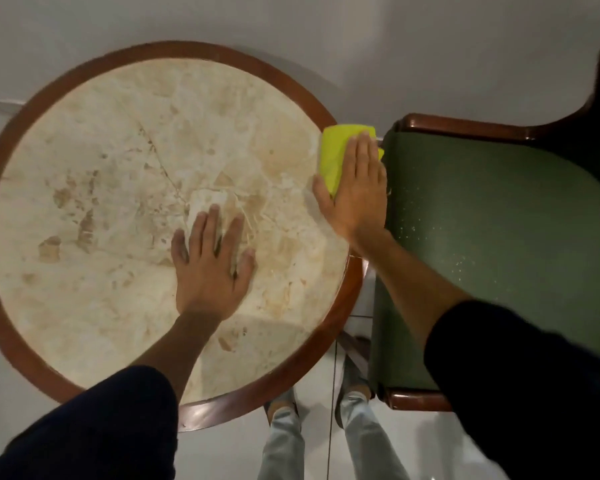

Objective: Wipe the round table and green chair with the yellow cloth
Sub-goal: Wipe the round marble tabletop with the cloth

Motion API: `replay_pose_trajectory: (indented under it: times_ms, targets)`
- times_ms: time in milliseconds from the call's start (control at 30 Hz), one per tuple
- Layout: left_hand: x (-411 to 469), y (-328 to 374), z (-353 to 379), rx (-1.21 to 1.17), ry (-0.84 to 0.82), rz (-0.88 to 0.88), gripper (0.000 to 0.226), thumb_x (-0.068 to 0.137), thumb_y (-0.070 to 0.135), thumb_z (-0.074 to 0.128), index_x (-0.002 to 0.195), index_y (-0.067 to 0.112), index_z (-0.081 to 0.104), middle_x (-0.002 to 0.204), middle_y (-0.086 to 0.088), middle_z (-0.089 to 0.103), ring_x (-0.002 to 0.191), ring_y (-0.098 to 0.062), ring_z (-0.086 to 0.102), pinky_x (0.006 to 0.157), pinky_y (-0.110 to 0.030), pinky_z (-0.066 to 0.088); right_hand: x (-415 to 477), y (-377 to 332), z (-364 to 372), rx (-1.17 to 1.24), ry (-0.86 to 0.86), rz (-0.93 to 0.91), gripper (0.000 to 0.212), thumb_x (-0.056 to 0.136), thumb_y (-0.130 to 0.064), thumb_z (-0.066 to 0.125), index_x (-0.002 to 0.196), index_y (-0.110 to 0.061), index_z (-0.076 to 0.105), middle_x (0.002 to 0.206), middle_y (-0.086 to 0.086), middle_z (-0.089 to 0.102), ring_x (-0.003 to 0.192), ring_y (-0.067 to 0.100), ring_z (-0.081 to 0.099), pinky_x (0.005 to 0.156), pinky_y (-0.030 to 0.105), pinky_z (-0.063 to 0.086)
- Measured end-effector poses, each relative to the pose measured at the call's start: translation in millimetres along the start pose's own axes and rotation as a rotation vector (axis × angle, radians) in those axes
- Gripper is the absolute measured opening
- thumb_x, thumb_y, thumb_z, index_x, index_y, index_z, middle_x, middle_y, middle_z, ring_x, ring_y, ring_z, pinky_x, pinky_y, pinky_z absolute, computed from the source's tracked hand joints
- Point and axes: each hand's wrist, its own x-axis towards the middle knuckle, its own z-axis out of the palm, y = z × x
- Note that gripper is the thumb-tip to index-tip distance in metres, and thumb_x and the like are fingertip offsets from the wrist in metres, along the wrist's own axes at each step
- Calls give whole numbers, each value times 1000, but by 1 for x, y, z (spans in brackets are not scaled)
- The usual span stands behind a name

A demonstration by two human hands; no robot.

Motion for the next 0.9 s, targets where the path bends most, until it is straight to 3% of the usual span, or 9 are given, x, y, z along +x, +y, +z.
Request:
replay_pose_trajectory:
  times_ms: [167,333,467,600,700,800,900]
  targets:
    - [1,1,1,-56,10,-18,61,95,54,26,153,34,21,165,-3,13,153,-20,9,120,-55,7,78,-26,-10,-55,-124,-207,84,92,-59,34,154,-6,13,164,14,9,152,28,4,122,51,9]
    - [1,0,1,-45,60,-12,61,96,50,30,152,26,28,164,-3,20,151,-20,16,121,-53,10,28,-42,7,-166,-126,-426,75,95,-58,23,154,-13,16,165,9,13,152,25,6,122,53,11]
    - [-1,0,1,-37,63,-21,58,99,47,24,153,25,24,164,-4,21,151,-20,18,120,-53,13,-84,-26,28,-57,-94,-358,70,98,-55,25,154,-16,16,165,6,15,153,22,4,123,50,9]
    - [1,2,-1,-49,53,-28,57,99,46,26,152,25,26,163,-5,22,151,-21,19,120,-52,13,-147,0,30,-78,-135,-418,73,95,-56,33,155,-18,17,165,5,14,153,21,6,122,50,12]
    - [1,3,-3,-33,35,-36,58,99,46,26,152,25,25,163,-5,22,151,-21,18,120,-53,14,-113,9,20,-133,-116,-296,74,95,-57,32,155,-17,14,164,7,11,152,23,2,124,49,5]
    - [0,4,-3,-35,22,-45,58,99,46,24,153,25,24,163,-4,22,151,-20,17,120,-54,13,-35,-6,7,-108,-38,-59,75,96,-56,25,154,-10,13,164,14,13,152,29,7,123,51,10]
    - [1,5,-4,-62,8,-54,58,98,47,23,152,26,24,164,-3,21,152,-19,15,121,-54,11,47,-35,-5,-32,-46,-23,75,98,-52,26,153,-2,14,163,18,12,152,31,6,123,52,10]
